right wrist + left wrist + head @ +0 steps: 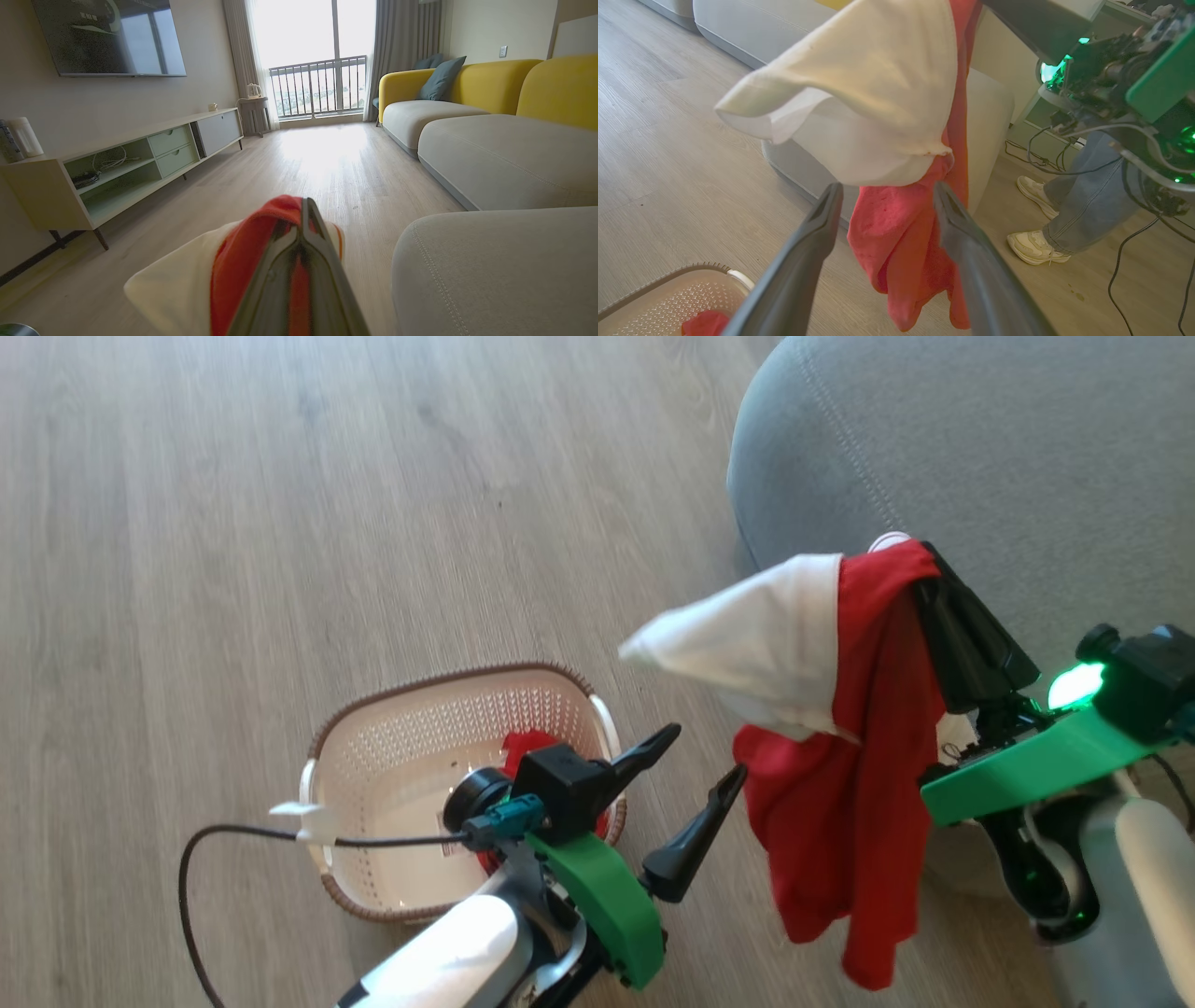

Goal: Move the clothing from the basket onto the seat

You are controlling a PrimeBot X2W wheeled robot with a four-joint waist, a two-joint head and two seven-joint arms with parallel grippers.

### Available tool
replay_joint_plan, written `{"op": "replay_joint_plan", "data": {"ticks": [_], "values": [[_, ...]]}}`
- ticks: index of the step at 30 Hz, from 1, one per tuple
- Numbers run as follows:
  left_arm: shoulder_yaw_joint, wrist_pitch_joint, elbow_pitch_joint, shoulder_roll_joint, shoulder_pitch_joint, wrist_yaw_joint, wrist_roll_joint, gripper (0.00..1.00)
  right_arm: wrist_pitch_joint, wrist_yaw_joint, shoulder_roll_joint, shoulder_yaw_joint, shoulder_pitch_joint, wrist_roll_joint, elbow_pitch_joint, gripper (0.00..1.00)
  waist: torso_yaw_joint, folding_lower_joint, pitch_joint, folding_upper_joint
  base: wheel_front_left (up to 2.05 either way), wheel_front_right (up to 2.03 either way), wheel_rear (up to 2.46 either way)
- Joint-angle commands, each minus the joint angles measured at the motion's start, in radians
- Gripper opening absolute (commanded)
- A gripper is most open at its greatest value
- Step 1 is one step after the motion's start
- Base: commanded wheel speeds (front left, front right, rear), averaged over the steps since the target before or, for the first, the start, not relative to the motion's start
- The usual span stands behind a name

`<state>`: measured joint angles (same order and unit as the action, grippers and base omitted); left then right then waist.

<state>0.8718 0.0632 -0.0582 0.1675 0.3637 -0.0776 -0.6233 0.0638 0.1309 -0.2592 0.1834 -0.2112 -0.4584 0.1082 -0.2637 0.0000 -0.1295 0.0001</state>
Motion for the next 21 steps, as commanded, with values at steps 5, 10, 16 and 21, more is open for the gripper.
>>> {"op": "replay_joint_plan", "data": {"ticks": [5, 10, 16, 21], "values": [[-0.035, 0.004, 0.048, 0.020, 0.082, 0.011, 0.022, 1.00, -0.038, 0.000, -0.002, -0.029, -0.131, -0.009, 0.004, 0.00, 0.025, 0.0000, -0.093, -0.0001, 0.00, 0.00, 0.00], [-0.058, 0.006, 0.063, 0.038, 0.121, 0.013, 0.028, 1.00, -0.081, 0.000, 0.032, -0.144, -0.349, -0.018, -0.119, 0.00, 0.056, 0.0000, -0.174, -0.0001, 0.00, 0.00, 0.00], [-0.083, 0.007, 0.065, 0.057, 0.185, 0.016, 0.048, 1.00, -0.133, 0.000, 0.028, -0.292, -0.647, 0.059, -0.270, 0.00, 0.101, 0.0000, -0.274, -0.0001, 0.00, 0.00, 0.00], [-0.112, 0.010, 0.080, 0.071, 0.244, 0.022, 0.056, 1.00, -0.191, 0.000, -0.003, -0.471, -0.967, 0.222, -0.405, 0.00, 0.151, 0.0000, -0.379, -0.0001, 0.00, 0.00, 0.00]]}}
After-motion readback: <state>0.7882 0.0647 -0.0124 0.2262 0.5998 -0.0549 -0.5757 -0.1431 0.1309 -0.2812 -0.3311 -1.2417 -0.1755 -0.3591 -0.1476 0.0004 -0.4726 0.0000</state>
